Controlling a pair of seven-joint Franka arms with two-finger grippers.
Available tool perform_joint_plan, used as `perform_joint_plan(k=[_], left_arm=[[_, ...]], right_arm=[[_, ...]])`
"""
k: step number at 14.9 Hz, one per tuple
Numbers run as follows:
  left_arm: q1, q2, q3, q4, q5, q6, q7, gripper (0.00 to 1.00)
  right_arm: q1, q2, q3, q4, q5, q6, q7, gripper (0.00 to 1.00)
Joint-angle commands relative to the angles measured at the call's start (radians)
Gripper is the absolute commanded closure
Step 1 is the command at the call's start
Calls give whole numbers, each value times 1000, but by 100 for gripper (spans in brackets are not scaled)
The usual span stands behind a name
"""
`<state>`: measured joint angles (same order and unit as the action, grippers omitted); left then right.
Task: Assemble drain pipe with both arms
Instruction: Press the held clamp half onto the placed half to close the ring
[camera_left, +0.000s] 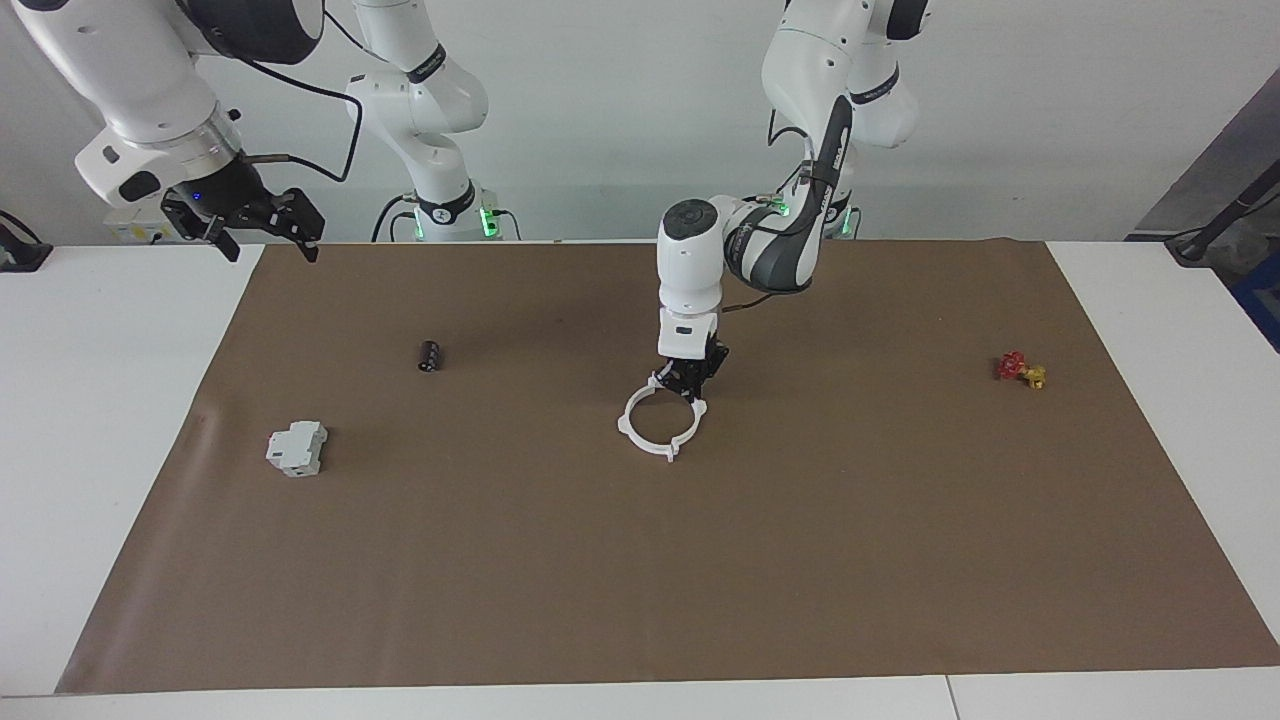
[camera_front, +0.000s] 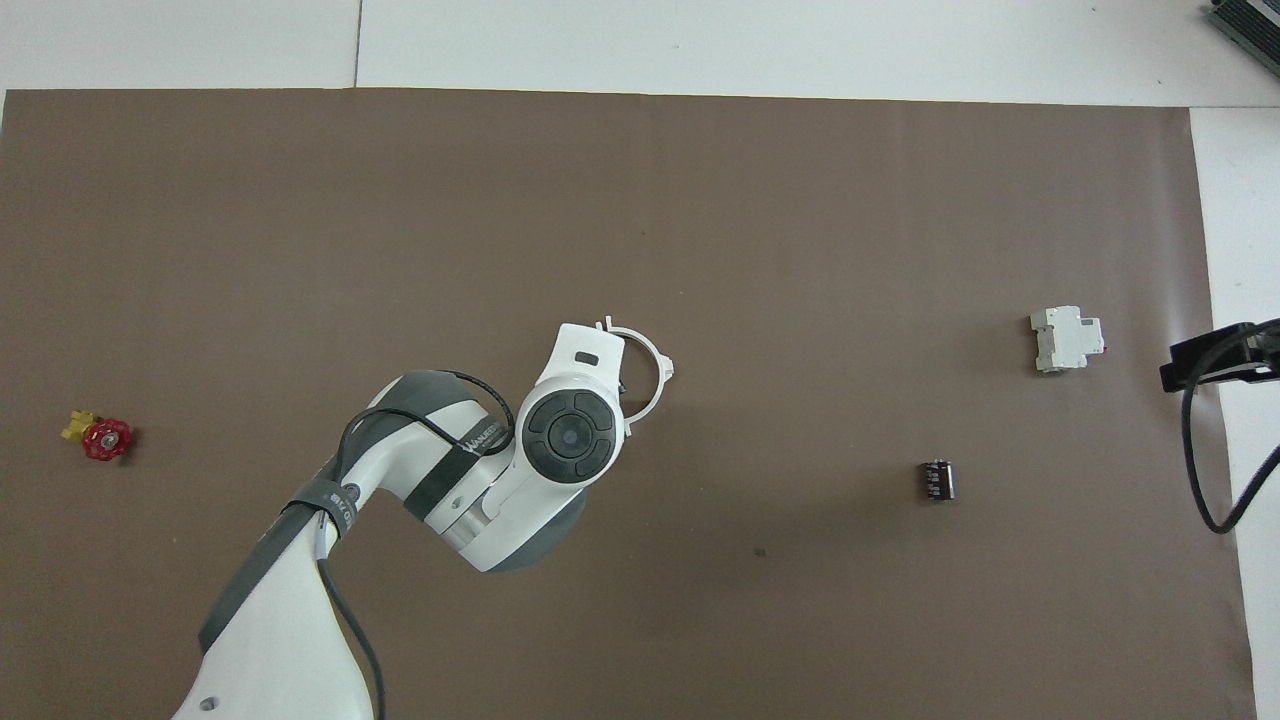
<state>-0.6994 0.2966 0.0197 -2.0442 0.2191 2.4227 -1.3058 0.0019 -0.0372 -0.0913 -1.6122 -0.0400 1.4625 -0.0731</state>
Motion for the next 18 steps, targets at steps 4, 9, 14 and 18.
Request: perform_joint_plan(k=[4, 9, 14, 18], left_arm=[[-2, 38, 11, 32, 26, 2, -23, 100], [0, 41, 14, 33, 26, 9, -23, 100], [0, 42, 14, 42, 25, 9, -21, 100], [0, 47, 14, 45, 25, 9, -23, 100]], right_arm=[[-3, -12, 1, -9, 17, 15, 16, 0], [-3, -12, 1, -9, 17, 15, 16, 0], [-3, -12, 2, -9, 17, 15, 16, 0], [-3, -12, 1, -9, 17, 15, 16, 0]])
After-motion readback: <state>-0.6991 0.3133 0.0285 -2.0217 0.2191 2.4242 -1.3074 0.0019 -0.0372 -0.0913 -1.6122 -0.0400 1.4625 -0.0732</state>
